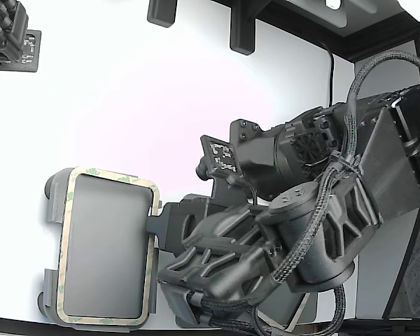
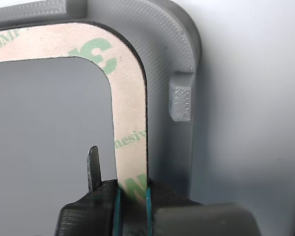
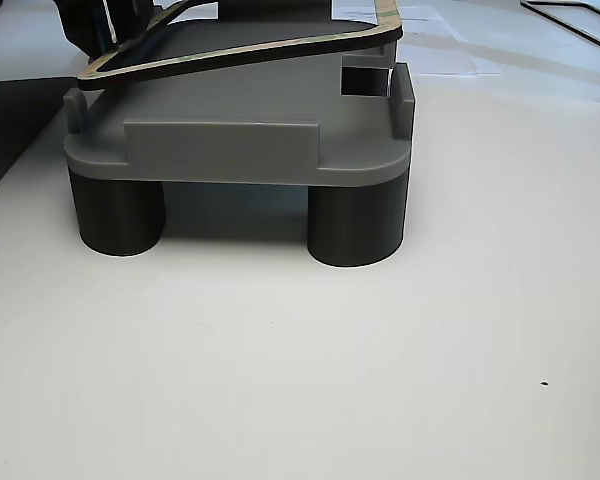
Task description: Move top rectangular frame to the holder.
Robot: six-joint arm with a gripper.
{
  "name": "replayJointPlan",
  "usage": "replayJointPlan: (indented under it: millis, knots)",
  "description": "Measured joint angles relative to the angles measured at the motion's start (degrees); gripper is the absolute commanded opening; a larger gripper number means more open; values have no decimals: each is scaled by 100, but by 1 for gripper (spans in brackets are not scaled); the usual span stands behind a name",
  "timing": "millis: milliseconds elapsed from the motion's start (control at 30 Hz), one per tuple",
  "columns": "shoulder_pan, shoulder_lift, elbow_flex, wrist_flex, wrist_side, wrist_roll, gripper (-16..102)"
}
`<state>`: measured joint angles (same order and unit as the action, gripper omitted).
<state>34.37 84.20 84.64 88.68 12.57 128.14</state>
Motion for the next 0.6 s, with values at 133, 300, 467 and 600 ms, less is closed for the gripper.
replayJointPlan:
  millis: [133, 300, 467, 600]
  knots:
    - [-9, 44, 123, -114, -26, -9, -12]
    - [-35, 70, 176, -185, -53, 0, -12]
    - [-62, 70, 176, -211, -88, -53, -12]
    - [-132, 114, 132, -202, -202, -264, -12]
